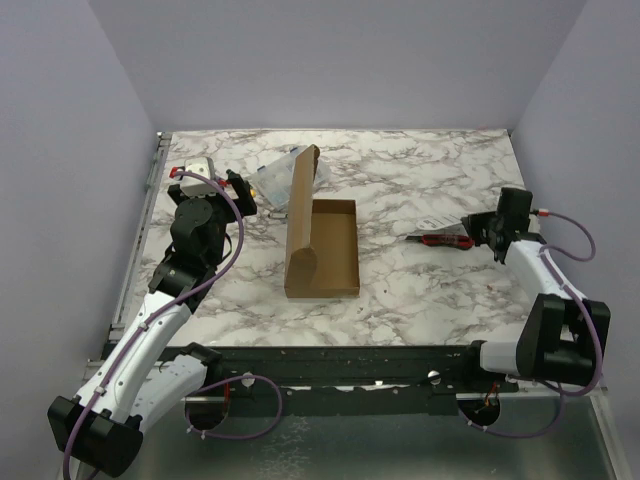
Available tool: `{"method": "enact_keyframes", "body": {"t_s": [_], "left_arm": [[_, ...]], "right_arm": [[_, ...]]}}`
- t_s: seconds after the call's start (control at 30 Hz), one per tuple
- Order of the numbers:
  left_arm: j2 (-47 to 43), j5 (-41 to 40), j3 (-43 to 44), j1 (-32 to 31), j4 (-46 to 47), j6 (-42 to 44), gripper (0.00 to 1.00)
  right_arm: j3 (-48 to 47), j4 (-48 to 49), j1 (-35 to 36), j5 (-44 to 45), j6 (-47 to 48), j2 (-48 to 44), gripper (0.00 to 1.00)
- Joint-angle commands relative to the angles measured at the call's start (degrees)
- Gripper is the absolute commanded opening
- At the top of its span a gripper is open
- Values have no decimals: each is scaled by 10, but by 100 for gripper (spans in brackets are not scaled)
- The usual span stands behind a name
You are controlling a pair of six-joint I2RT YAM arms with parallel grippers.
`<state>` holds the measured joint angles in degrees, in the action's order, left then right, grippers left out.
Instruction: Unpack the express box
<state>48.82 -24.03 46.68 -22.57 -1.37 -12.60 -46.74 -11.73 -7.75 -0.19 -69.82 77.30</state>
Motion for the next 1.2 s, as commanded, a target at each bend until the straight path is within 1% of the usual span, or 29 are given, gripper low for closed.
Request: {"method": "enact_keyframes", "body": {"t_s": [0.0,0.1,0.2,0.27,0.37,0.4,0.53,0.6,0.67,0.73,0.87,0.93,1.03,1.17], "left_arm": [[-4,-6,-5,1,12,3,93],[-7,-4,-8,-1,11,5,93],[-7,-3,-5,-1,11,3,93],[-7,1,-6,-4,11,4,93],[-4,-2,-4,-7,12,3,93],[-5,0,-5,-8,11,4,93],[-2,-2,-4,-10,12,4,93],[-3,4,-5,-12,11,4,93],[-3,-1,-5,-15,11,4,93],[1,-4,-3,-20,11,6,93],[1,-7,-3,-34,11,12,93],[-1,-8,-2,-37,12,13,93],[-4,-10,-2,-40,12,13,93],[-8,-12,-1,-42,11,15,93]], "right_arm": [[75,-25,-35,93,-135,-85,0],[112,-65,-48,196,-165,-154,0],[119,-102,-51,301,-149,-196,0],[113,-141,-57,338,-132,-205,0],[89,-209,-60,371,-101,-200,0],[76,-239,-60,379,-93,-192,0],[-13,-421,-60,402,-100,-134,0],[-51,-485,-60,405,-83,-100,0],[-82,-550,-60,415,-90,-74,0],[-94,-588,-60,429,-88,-52,0],[-116,-670,-60,454,-122,11,0],[-130,-695,-60,465,-130,50,0],[-159,-720,-60,477,-130,110,0],[-191,-720,-60,459,-114,180,0]]}}
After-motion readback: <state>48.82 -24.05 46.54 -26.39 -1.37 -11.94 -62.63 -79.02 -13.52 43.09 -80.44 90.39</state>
